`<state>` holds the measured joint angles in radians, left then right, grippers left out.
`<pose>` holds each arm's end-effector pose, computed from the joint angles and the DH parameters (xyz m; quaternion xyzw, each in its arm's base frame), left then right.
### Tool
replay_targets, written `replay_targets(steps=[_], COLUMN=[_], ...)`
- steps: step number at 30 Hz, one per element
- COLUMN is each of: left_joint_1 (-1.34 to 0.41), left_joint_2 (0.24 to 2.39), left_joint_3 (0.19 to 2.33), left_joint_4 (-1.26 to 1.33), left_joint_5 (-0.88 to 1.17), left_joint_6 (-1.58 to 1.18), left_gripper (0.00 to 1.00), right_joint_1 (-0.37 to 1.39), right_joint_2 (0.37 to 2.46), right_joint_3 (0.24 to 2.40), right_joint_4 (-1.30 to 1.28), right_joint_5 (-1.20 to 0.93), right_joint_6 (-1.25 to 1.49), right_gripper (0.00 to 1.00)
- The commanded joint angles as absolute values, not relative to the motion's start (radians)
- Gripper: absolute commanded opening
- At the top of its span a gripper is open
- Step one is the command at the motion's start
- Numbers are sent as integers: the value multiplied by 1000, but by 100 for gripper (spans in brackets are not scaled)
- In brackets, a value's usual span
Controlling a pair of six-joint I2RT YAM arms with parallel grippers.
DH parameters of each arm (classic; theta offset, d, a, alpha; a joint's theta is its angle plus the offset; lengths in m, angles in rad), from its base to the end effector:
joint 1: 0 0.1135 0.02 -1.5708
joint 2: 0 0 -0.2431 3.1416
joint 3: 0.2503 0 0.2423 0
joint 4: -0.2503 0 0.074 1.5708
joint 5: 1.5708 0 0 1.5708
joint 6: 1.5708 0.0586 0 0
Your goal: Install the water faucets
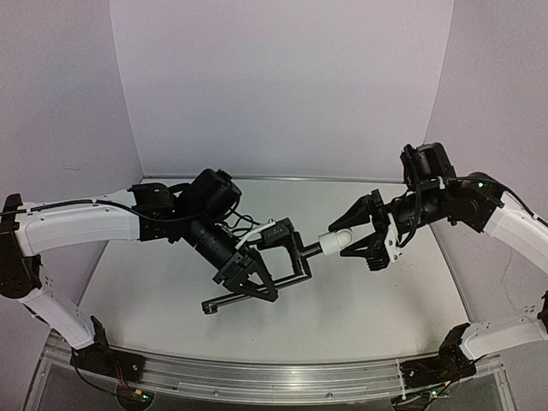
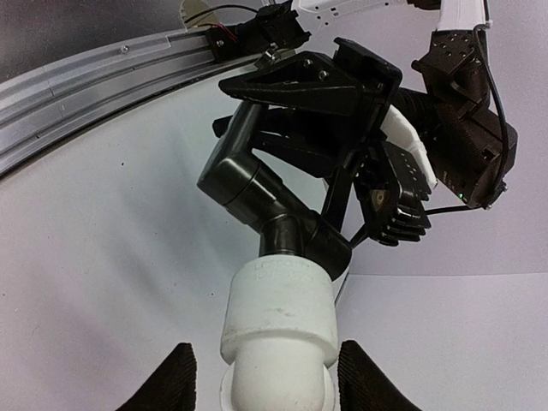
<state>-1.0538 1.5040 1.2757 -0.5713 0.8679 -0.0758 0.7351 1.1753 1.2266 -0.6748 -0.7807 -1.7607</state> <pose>0.1213 -0.3038 0.2812 0.5345 0.6679 -0.5117 0.0797 0.1590 0.1993 0.3423 -0.8355 0.0966 0.0881 0.5337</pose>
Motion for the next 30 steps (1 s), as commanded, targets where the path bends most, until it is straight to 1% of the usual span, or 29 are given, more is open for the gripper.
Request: replay_targets(steps=[1,6,8,10,14,17,19,24,27,30], left_joint_1=[-1054,-1056,-1055,-1056,-1069,-1098,-1127,-1205,-1228,-1247], left_joint_2=[1456,1398,1380,1368,1346,1328,1323,1332,1323,1309], left_joint_3=[1319,1258,1244,1230,1208,1196,1186,1176,1152,1131], left_joint_4=[-480,-413,-395,-370,-344,-336,-325,-301,-254,-216], left_joint_5=[875,787,756,726,617,477,343,59,-53,-121], left_joint_6=[-19,0,25,35,65,108,155,258,298,322], left_gripper=[0,0,0,0,0,0,0,0,0,0], right_joint_1=[741,741,741,741,741,741,741,741,739,735], right_joint_2=[1191,1224,1241,1255,1265,1273,1285,1348,1391,1429], right_joint_3=[1247,1298,1322,1341,1364,1379,1391,1439,1467,1488], right_joint_4=[-682,-681,-683,-686,-687,-690,-690,-694,-696,-696], right_joint_5=[-774,-792,-801,-808,-835,-864,-878,-898,-897,-911], right_joint_6=[-1640,-1437,-1348,-1282,-1169,-1070,-980,-736,-595,-464], right_gripper=[46,35,28,24,22,21,21,13,9,7])
